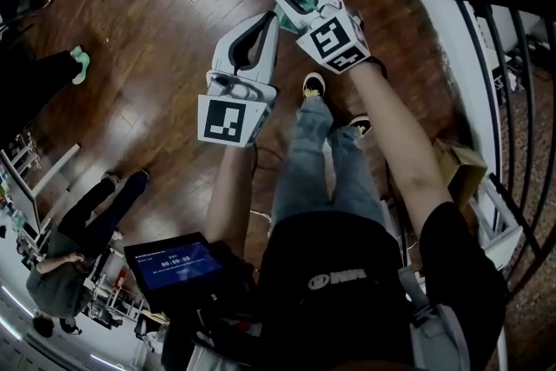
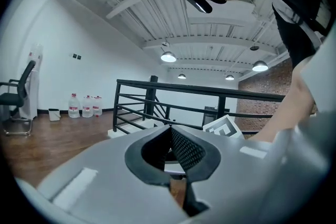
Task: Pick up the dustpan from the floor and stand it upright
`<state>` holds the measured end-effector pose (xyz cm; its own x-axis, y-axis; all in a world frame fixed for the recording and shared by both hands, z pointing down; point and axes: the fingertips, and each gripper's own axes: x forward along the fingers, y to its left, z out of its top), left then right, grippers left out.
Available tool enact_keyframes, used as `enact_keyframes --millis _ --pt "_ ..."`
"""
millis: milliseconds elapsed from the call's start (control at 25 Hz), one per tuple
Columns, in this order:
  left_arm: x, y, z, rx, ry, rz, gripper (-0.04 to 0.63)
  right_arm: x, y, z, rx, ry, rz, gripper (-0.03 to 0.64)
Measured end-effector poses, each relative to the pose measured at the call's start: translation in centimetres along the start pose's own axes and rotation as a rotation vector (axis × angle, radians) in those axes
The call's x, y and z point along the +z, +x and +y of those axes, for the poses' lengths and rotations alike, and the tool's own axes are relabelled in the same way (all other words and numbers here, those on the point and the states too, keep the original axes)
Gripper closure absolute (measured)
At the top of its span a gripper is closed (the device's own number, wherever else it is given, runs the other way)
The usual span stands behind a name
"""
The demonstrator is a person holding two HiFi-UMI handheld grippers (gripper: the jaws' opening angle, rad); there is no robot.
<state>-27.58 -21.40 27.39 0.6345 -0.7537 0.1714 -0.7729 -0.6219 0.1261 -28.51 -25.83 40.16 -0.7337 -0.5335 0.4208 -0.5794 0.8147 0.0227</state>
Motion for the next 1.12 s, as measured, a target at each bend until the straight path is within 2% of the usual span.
enact_keyframes --millis 120,360,520,1120 --pt "0.0 -0.3 1.0 0.034 -0.021 -0.001 0.577 0.1 1.0 0.3 0.013 -0.013 0.007 0.603" --pt "-0.6 -0.8 2.0 0.050 -0.073 0.005 0.577 0.4 2.0 0.5 0.033 -0.004 0.005 0.614" --pt "-0.7 -1.0 1.8 0.039 -0.054 -0.001 0.577 0.4 2.3 1.1 0.043 0.005 0.021 0.614" --pt "-1.0 -2.9 3.6 0.089 -0.043 -0.009 0.577 -0.7 7.4 2.1 0.081 0.029 0.072 0.614"
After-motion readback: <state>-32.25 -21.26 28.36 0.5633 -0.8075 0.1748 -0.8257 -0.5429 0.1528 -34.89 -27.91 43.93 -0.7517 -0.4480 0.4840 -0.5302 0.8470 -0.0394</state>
